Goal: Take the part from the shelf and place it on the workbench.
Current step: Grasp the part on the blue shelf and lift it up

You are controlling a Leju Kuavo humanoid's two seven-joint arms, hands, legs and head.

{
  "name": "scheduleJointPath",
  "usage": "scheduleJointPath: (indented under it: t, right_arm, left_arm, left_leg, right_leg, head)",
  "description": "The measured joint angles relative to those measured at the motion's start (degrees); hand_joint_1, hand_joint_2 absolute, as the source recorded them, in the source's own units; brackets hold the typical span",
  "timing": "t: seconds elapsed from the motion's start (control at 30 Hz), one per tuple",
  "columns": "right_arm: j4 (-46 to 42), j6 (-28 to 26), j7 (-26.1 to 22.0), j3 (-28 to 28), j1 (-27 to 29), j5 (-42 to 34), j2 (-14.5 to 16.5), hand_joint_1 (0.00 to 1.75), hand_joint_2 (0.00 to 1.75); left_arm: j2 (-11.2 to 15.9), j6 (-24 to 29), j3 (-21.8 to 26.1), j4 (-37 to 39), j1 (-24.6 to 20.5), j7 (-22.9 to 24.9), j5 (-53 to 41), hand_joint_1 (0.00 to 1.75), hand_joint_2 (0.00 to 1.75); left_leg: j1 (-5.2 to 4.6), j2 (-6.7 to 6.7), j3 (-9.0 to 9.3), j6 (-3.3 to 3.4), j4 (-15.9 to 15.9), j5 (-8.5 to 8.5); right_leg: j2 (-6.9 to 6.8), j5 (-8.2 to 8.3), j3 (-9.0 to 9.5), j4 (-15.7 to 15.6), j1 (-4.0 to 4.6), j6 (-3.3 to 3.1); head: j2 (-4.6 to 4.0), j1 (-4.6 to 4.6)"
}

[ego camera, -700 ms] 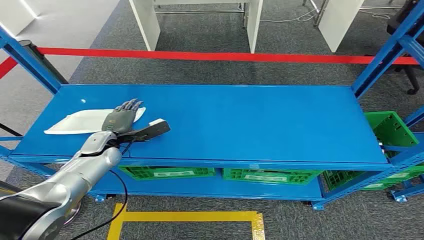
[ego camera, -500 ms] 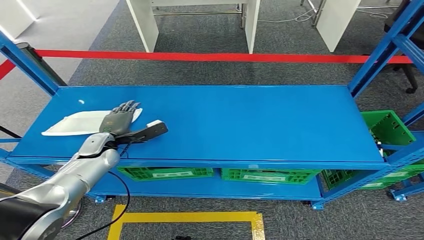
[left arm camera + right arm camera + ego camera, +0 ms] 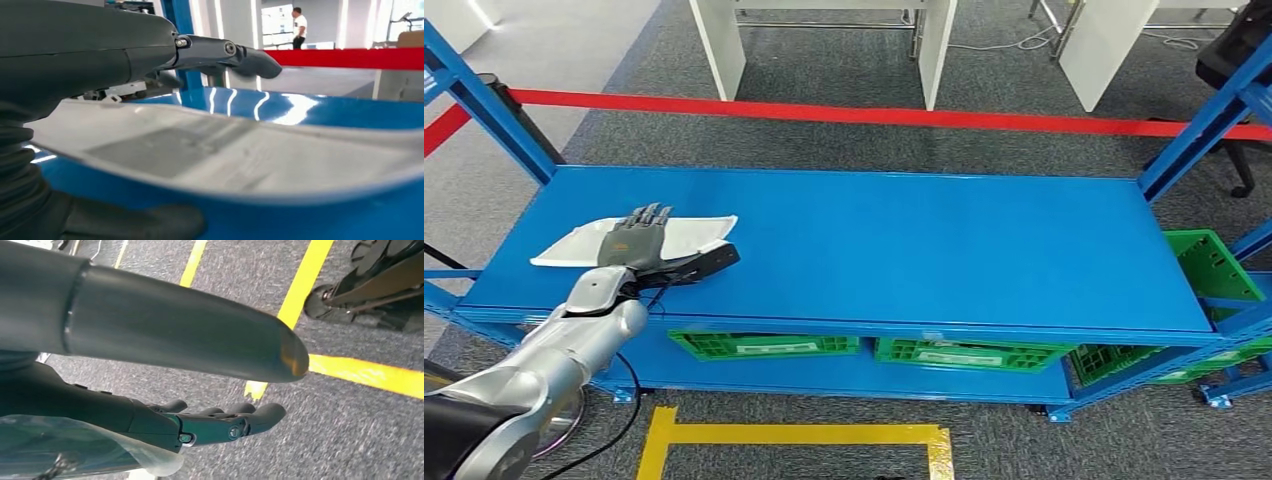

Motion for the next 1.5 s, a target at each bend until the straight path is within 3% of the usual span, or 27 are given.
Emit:
scheduleJointPath:
  t: [0.1, 0.17, 0.3, 0.37, 0.43, 0.47, 0.5, 0.53, 0.6, 0.67, 0.77, 0.83, 0.93, 0.97, 1.0, 1.03, 1.07, 1.13, 1.2, 1.3, 1.37, 1.43, 1.5]
  right_arm:
    - [0.0, 0.0, 0.0, -0.3, -0.1, 0.0, 0.0, 0.0, 0.0]
    - [0.0, 0.0, 0.0, -0.4, -0.2, 0.0, 0.0, 0.0, 0.0]
    - [0.0, 0.1, -0.1, -0.5, -0.1, 0.1, 0.0, 0.0, 0.0]
    - [0.0, 0.1, -0.1, -0.6, -0.1, 0.0, 0.0, 0.0, 0.0]
    - [0.0, 0.0, -0.2, -0.7, -0.1, 0.0, 0.0, 0.0, 0.0]
    - [0.0, 0.0, -0.2, -0.7, -0.1, 0.0, 0.0, 0.0, 0.0]
    - [0.0, 0.0, -0.2, -0.8, -0.1, 0.1, 0.0, 0.0, 0.0]
    - [0.0, 0.0, -0.2, -0.8, -0.1, 0.1, 0.0, 0.0, 0.0]
    - [0.0, 0.1, -0.4, -0.8, -0.1, 0.2, 0.1, 0.0, 0.0]
    - [0.0, 0.1, -0.6, -0.8, -0.2, 0.2, 0.2, 0.0, 0.0]
    - [0.0, 0.2, -0.7, -0.9, -0.2, 0.2, 0.2, 0.0, 0.0]
    - [0.0, 0.2, -0.7, -0.9, -0.2, 0.2, 0.2, 0.0, 0.0]
    - [0.0, 0.2, -0.7, -0.9, -0.1, 0.2, 0.2, 0.0, 0.0]
    - [0.0, 0.2, -0.7, -0.9, -0.1, 0.2, 0.2, 0.0, 0.0]
    - [0.0, 0.2, -0.7, -0.9, 0.0, 0.2, 0.2, 0.0, 0.0]
    - [0.0, 0.2, -0.7, -0.9, 0.0, 0.2, 0.2, 0.0, 0.0]
    - [0.0, 0.2, -0.7, -0.9, 0.0, 0.2, 0.2, 0.0, 0.0]
    - [0.0, 0.2, -0.8, -0.9, 0.0, 0.2, 0.2, 0.0, 0.0]
    - [0.0, 0.2, -0.8, -1.0, -0.1, 0.3, 0.2, 0.0, 0.0]
    - [0.0, 0.2, -0.9, -1.2, -0.2, 0.7, 0.3, 0.0, 0.0]
    - [0.0, 0.1, -1.0, -1.4, -0.2, 1.0, 0.4, 0.0, 0.0]
    - [0.0, 0.1, -0.9, -1.7, -0.2, 1.2, 0.4, 0.0, 0.0]
    - [0.0, 0.0, -0.9, -1.9, -0.1, 1.2, 0.4, 0.0, 0.0]
  left_arm:
    - [0.0, -0.6, 0.0, 0.2, 0.2, -0.8, -0.2, 1.75, 1.75]
    - [0.1, -1.0, 0.2, 0.3, 0.2, -1.2, -0.1, 1.75, 1.75]
    - [0.2, -1.3, 0.6, 0.4, 0.4, -1.8, 0.3, 1.75, 1.75]
    - [0.4, -1.6, 0.8, 0.4, 0.4, -1.9, 0.3, 1.75, 1.75]
    - [0.4, -2.0, 0.9, 0.5, 0.6, -1.9, 0.3, 1.75, 1.75]
    - [0.4, -2.2, 1.0, 0.5, 0.7, -1.9, 0.3, 1.75, 1.75]
    - [0.4, -2.2, 1.1, 0.6, 0.7, -2.0, 0.2, 1.75, 1.75]
    - [0.4, -2.2, 1.1, 0.6, 0.7, -2.2, 0.2, 1.75, 1.75]
    - [0.4, -2.1, 1.3, 0.6, 0.6, -2.8, 0.1, 1.75, 1.75]
    - [0.4, -2.1, 1.4, 0.6, 0.3, -3.0, 0.0, 1.75, 1.75]
    - [0.3, -2.1, 1.4, 0.6, 0.1, -3.0, -0.1, 1.75, 1.75]
    - [0.1, -2.0, 1.4, 0.6, 0.0, -3.0, -0.1, 1.75, 1.75]
    - [-0.2, -2.0, 1.4, 0.6, 0.1, -3.0, -0.1, 1.75, 1.75]
    - [-0.2, -2.0, 1.4, 0.6, 0.2, -3.0, -0.1, 1.75, 1.75]
    - [-0.2, -2.0, 1.4, 0.6, 0.2, -3.1, -0.1, 1.75, 1.75]
    - [-0.3, -2.2, 1.4, 0.6, 0.2, -3.6, 0.5, 1.75, 1.75]
    - [-0.5, -2.8, 1.7, 0.5, 0.3, -5.3, 2.3, 1.75, 1.75]
    - [-1.4, -4.5, 3.3, -0.5, 0.4, -13.5, 10.1, 1.75, 1.75]
    - [-2.9, -6.5, 5.1, -2.6, 0.8, -23.3, 19.1, 1.75, 1.75]
    - [-5.2, -7.6, 5.6, -7.8, 2.8, -30.6, 28.8, 1.75, 1.75]
    - [-6.5, -7.4, 5.4, -12.0, 4.5, -31.8, 33.8, 1.75, 1.75]
    - [-7.4, -7.7, 5.1, -15.6, 6.1, -31.8, 36.8, 1.75, 1.75]
    - [-8.0, -8.0, 4.8, -18.4, 7.8, -32.2, 38.9, 1.75, 1.75]
  left_leg:
    - [0.02, -0.1, -0.1, -0.55, 0.5, -0.35]
    - [-0.18, -0.17, -0.42, -1.17, 1.0, -0.55]
    - [-0.09, -0.2, -0.81, -2.17, 1.9, -1.26]
    - [0.04, -0.16, -2.94, -2.68, 6.9, -4.27]
    - [0.14, -0.14, -6.42, -2.97, 14.7, -7.66]
    - [0.16, -0.13, -7.53, -2.97, 17.1, -8.23]
    - [0.15, -0.13, -7.65, -2.86, 17.4, -7.66]
    - [0.1, -0.13, -6.71, -2.62, 15.4, -6.1]
    - [-0.16, -0.13, -2.94, -1.74, 7.6, -2.29]
    - [-0.53, -0.07, -0.36, -1.05, 2.0, -0.78]
    - [-0.63, 0.01, 0.21, -0.66, 0.5, -0.67]
    - [-0.3, 0.09, 0.71, -0.23, -0.4, -0.16]
    - [-0.16, 0.23, 0.8, 0.08, -0.8, 0.03]
    - [-0.17, 0.26, 0.76, 0.1, -0.7, 0.01]
    - [-0.15, 0.26, 0.75, 0.1, -0.7, -0.01]
    - [-0.1, 0.25, 0.77, 0.04, -0.6, -0.05]
    - [-0.02, 0.21, 0.79, -0.11, -0.4, -0.15]
    - [-0.12, -0.03, 0.55, -0.66, 0.3, -0.49]
    - [-0.39, -0.42, 0.16, -1.23, 0.8, -0.63]
    - [-0.38, -0.54, -0.06, -1.81, 1.3, -1.04]
    - [-0.24, -0.39, -1.62, -2.27, 5.1, -3.59]
    - [-0.09, -0.31, -4.98, -2.59, 12.9, -7.29]
    - [-0.05, -0.3, -7.26, -2.55, 17.7, -8.42]
  right_leg:
    - [-0.08, 5.19, 5.12, -10.7, -0.05, -0.08]
    - [0.01, 5.97, 7.24, -14.6, 0.01, -0.54]
    - [0.18, 6.08, 7.37, -14.9, -0.04, -1.96]
    - [0.18, 6.19, 7.43, -15.0, -0.18, -2.5]
    - [0.17, 6.15, 7.42, -15.0, -0.08, -2.73]
    - [0.17, 6.14, 7.44, -15.0, -0.02, -2.75]
    - [0.18, 6.12, 7.5, -15.0, 0.03, -2.76]
    - [0.2, 6.11, 7.6, -15.0, 0.09, -2.75]
    - [0.24, 6.04, 7.8, -15.0, 0.19, -2.65]
    - [0.26, 6.02, 7.71, -14.9, 0.26, -2.3]
    - [0.23, 6.09, 7.54, -15.2, 0.12, -1.34]
    - [0.2, 4.69, 6.66, -13.4, 0.15, -0.79]
    - [0.14, -0.19, 2.07, -3.7, 0.05, -0.22]
    - [0.12, -0.95, 0.85, -1.1, 0.0, -0.05]
    - [0.11, -0.65, 0.55, -0.4, -0.02, 0.1]
    - [0.07, 0.71, 1.35, -2.0, -0.07, 0.2]
    - [-0.01, 2.74, 3.11, -5.4, -0.15, 0.3]
    - [-0.1, 5.08, 6.79, -12.4, -0.28, 0.31]
    - [-0.14, 5.04, 8.25, -14.8, -0.28, -0.25]
    - [-0.1, 5.25, 8.43, -14.9, -0.36, -1.42]
    - [-0.04, 5.36, 8.53, -15.0, -0.52, -2.06]
    - [0.03, 5.31, 8.53, -15.0, -0.41, -2.4]
    - [0.15, 5.26, 8.56, -15.0, -0.26, -2.48]
  head:
    - [0.0, 0.04]
    - [0.0, 0.04]
    - [0.0, -0.02]
    - [0.0, -0.22]
    - [0.0, -0.31]
    - [0.0, -0.31]
    - [0.0, -0.31]
    - [0.0, -0.31]
    - [0.0, -0.28]
    - [0.0, -0.27]
    - [0.0, -0.26]
    - [0.0, -0.09]
    - [0.0, 0.15]
    - [0.0, 0.15]
    - [0.0, 0.15]
    - [0.0, 0.16]
    - [0.0, 0.15]
    - [0.0, 0.2]
    - [0.0, 0.21]
    - [0.0, 0.12]
    - [0.0, -0.07]
    - [0.0, -0.22]
    - [0.0, -0.23]
